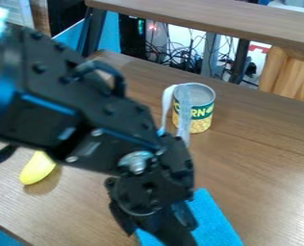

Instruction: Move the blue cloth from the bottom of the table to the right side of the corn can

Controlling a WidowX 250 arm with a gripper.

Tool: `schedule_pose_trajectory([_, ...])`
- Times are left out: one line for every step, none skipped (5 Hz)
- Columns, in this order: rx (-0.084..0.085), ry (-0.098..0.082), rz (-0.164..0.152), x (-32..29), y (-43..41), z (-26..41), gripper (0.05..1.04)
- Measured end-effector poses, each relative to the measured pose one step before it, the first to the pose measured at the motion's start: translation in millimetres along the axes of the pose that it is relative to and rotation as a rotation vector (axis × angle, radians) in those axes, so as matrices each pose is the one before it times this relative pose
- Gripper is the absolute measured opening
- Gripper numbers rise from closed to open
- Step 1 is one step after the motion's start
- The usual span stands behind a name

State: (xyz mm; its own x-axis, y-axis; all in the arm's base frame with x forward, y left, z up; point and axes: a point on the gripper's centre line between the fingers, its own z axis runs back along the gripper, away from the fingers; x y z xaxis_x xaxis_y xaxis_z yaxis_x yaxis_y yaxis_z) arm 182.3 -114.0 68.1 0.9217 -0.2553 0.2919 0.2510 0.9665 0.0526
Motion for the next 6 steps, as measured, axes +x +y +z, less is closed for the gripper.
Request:
schedule_pose_trajectory([-0.0059,-0.0212,-0.0198,-15.28,5.25,-10.35,1.001])
schedule_pose_trajectory([0.0155,-0.0041,0.007,2.17,-0.26,-9.95,1.001])
schedule_pose_trajectory([0.0107,0.0303,-0.0127,1.55,-3.25,-10.4,1.001])
schedule_pose_trajectory([-0.0009,-0.0033,-0.012,8.97,-4.83,-8.14,1.001])
schedule_pose_trajectory([-0.0028,-0.009,-0.0092,18.86,-8.18,-5.39,1.001])
schedule_pose_trajectory([-0.0042,-0.0143,-0.0169,22.81,-9.13,-6.27,1.001])
